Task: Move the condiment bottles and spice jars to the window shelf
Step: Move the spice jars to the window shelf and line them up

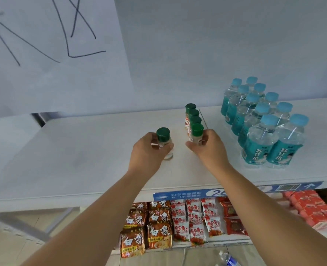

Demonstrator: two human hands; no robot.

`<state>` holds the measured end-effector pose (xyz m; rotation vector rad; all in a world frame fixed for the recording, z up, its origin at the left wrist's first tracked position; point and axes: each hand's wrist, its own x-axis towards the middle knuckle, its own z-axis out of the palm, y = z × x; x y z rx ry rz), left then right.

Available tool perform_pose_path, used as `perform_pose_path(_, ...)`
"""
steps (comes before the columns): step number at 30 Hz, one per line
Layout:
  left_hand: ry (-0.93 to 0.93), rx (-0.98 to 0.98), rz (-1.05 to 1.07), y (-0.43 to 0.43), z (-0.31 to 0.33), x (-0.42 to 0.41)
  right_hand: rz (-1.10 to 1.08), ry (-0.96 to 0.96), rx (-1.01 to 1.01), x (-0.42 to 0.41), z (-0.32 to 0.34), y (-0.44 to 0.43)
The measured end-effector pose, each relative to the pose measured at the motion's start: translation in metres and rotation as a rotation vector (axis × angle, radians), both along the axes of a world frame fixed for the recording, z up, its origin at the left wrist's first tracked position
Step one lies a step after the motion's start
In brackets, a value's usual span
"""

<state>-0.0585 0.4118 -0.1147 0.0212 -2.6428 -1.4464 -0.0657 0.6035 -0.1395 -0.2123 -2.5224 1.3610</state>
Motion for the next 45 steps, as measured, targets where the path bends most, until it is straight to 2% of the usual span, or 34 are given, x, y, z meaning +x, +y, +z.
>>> perform_pose_path(6, 0.002, 0.005, 0.031, -0.026, 0.004, 0.013, -0.034, 0.094, -0.014, 0.001, -0.005, -0.007)
perform_pose_path(17, 0.04, 0.029, 0.163, -0.106, 0.015, 0.044, 0.203, 0.135, -0.06, 0.017, 0.005, -0.093)
perform_pose_path(25, 0.066, 0.069, 0.367, -0.244, 0.026, 0.109, 0.441, 0.133, -0.041, 0.052, 0.023, -0.233)
perform_pose_path(36, 0.097, 0.078, 0.638, -0.449, 0.034, 0.239, 0.788, 0.094, -0.101, 0.131, 0.031, -0.461)
perform_pose_path(45, 0.094, 0.104, 0.879, -0.56, 0.024, 0.338, 1.036, 0.072, -0.111, 0.193, 0.029, -0.603)
